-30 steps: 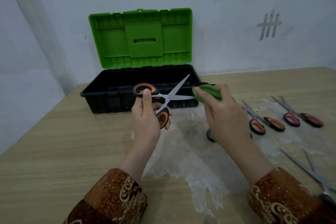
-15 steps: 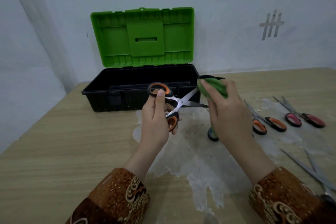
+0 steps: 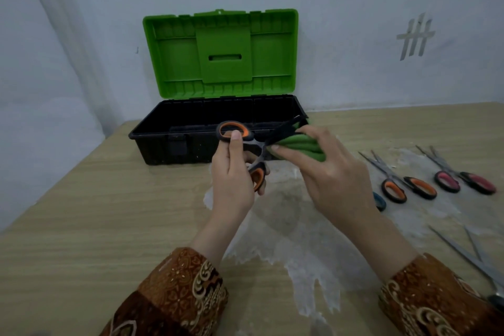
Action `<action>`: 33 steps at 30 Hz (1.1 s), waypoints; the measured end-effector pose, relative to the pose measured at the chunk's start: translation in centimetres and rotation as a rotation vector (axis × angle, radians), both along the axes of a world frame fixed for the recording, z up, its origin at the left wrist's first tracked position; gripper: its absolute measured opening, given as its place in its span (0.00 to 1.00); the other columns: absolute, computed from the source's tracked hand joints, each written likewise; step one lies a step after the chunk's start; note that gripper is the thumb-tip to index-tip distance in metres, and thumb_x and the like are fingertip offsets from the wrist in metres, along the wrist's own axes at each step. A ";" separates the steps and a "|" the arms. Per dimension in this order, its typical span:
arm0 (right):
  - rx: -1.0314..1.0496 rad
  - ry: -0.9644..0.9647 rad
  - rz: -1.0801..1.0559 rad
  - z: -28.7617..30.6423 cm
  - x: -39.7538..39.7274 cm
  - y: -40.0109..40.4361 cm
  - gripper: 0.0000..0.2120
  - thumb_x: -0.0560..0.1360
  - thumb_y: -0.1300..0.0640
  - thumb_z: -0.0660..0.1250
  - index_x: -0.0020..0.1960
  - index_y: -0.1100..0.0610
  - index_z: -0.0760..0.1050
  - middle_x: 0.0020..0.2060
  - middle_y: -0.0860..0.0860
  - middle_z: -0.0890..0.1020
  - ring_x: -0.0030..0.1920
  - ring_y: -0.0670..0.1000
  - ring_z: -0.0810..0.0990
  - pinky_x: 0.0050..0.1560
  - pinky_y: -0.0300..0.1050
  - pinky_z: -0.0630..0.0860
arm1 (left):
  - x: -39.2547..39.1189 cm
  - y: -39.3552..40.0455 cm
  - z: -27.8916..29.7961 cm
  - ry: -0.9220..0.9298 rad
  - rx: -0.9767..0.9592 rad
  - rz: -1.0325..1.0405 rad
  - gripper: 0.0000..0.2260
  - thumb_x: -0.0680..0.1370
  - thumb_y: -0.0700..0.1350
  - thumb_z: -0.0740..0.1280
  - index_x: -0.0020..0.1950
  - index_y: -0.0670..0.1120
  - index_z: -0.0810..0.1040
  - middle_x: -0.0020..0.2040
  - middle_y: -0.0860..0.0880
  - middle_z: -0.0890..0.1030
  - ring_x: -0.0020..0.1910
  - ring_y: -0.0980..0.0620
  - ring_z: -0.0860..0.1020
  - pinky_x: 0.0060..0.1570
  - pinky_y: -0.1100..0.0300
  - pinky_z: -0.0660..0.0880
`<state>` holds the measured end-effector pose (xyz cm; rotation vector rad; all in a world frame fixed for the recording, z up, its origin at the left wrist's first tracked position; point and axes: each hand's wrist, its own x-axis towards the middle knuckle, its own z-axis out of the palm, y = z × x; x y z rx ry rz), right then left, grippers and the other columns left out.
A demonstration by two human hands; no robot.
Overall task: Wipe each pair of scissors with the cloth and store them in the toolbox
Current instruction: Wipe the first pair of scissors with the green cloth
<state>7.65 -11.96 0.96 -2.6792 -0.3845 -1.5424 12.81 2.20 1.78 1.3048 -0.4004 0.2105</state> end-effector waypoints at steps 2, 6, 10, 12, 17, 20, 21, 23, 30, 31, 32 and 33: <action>-0.072 0.011 0.033 -0.3 0.1 0.6 0.17 0.75 0.63 0.69 0.59 0.47 0.80 0.55 0.56 0.79 0.45 0.55 0.79 0.28 0.45 0.76 | -0.1 0.0 0.0 0.017 -0.013 0.020 0.15 0.84 0.51 0.52 0.45 0.45 0.71 0.35 0.37 0.76 0.21 0.47 0.69 0.20 0.61 0.67; 0.027 0.031 -0.100 -0.4 0.4 1.0 0.18 0.73 0.64 0.70 0.59 0.48 0.80 0.55 0.57 0.79 0.44 0.56 0.79 0.27 0.44 0.76 | 0.1 0.3 0.5 0.143 -0.120 0.051 0.14 0.84 0.51 0.52 0.45 0.47 0.70 0.25 0.46 0.75 0.19 0.48 0.68 0.19 0.61 0.66; -0.024 -0.038 -0.044 -0.6 0.1 1.6 0.17 0.76 0.63 0.67 0.61 0.48 0.79 0.55 0.56 0.79 0.44 0.55 0.79 0.28 0.43 0.76 | 0.2 0.2 0.7 0.193 -0.185 0.074 0.14 0.84 0.51 0.52 0.45 0.46 0.71 0.28 0.44 0.75 0.18 0.48 0.68 0.19 0.61 0.65; -0.074 -0.011 -0.020 -1.0 0.3 2.2 0.17 0.76 0.63 0.65 0.62 0.48 0.79 0.55 0.56 0.79 0.43 0.55 0.79 0.28 0.44 0.76 | 0.0 0.1 0.7 0.191 -0.191 0.078 0.14 0.84 0.51 0.53 0.45 0.46 0.72 0.29 0.46 0.76 0.19 0.49 0.69 0.19 0.61 0.66; 0.002 -0.037 -0.089 -0.6 0.4 1.5 0.19 0.74 0.65 0.69 0.61 0.48 0.79 0.55 0.56 0.79 0.44 0.55 0.79 0.28 0.42 0.74 | -0.2 0.1 0.7 0.143 -0.135 0.072 0.14 0.84 0.51 0.52 0.47 0.44 0.71 0.27 0.44 0.75 0.19 0.48 0.69 0.19 0.60 0.67; -0.054 -0.038 -0.048 -0.8 0.3 1.8 0.19 0.75 0.64 0.68 0.62 0.47 0.78 0.55 0.56 0.79 0.43 0.54 0.79 0.27 0.43 0.74 | -0.5 -0.1 0.6 0.096 -0.103 0.084 0.15 0.84 0.51 0.53 0.46 0.44 0.71 0.30 0.45 0.76 0.21 0.48 0.70 0.19 0.60 0.68; -0.018 -0.022 -0.078 -0.7 0.4 2.0 0.20 0.73 0.65 0.69 0.62 0.47 0.79 0.55 0.56 0.79 0.43 0.55 0.79 0.27 0.43 0.74 | -0.5 -0.1 0.5 0.073 -0.088 0.080 0.15 0.84 0.51 0.53 0.46 0.44 0.71 0.33 0.41 0.75 0.22 0.46 0.71 0.19 0.59 0.68; 0.069 -0.012 -0.119 -0.6 0.6 2.1 0.23 0.70 0.66 0.71 0.62 0.48 0.79 0.55 0.58 0.79 0.44 0.56 0.79 0.27 0.43 0.75 | -0.5 -0.1 0.3 0.043 -0.064 0.079 0.15 0.84 0.51 0.52 0.47 0.43 0.71 0.36 0.37 0.75 0.26 0.44 0.73 0.20 0.59 0.68; 0.064 0.025 -0.117 -0.6 1.0 2.0 0.22 0.72 0.66 0.69 0.62 0.48 0.79 0.56 0.58 0.78 0.44 0.57 0.79 0.27 0.43 0.73 | -0.4 -0.1 0.1 0.001 -0.026 0.101 0.15 0.84 0.51 0.52 0.46 0.43 0.71 0.35 0.36 0.74 0.26 0.40 0.72 0.20 0.58 0.68; 0.094 0.029 -0.136 -0.5 1.1 1.8 0.23 0.70 0.66 0.71 0.61 0.48 0.79 0.55 0.58 0.78 0.44 0.58 0.79 0.26 0.42 0.72 | -0.4 -0.1 0.1 -0.005 -0.027 0.099 0.15 0.84 0.51 0.52 0.47 0.43 0.71 0.34 0.35 0.73 0.27 0.39 0.72 0.20 0.58 0.68; 0.085 0.026 -0.129 -0.6 1.0 1.6 0.22 0.70 0.66 0.72 0.61 0.48 0.79 0.55 0.58 0.78 0.44 0.57 0.79 0.26 0.42 0.72 | -0.4 -0.1 0.1 -0.012 -0.024 0.101 0.15 0.84 0.51 0.52 0.47 0.42 0.71 0.34 0.33 0.73 0.26 0.38 0.71 0.20 0.58 0.68; 0.045 0.021 -0.099 -0.8 0.9 1.6 0.21 0.71 0.65 0.70 0.61 0.48 0.79 0.55 0.58 0.78 0.44 0.57 0.79 0.26 0.43 0.73 | -0.4 -0.1 0.1 -0.020 -0.019 0.107 0.16 0.84 0.51 0.52 0.47 0.42 0.71 0.35 0.30 0.72 0.26 0.37 0.70 0.20 0.58 0.68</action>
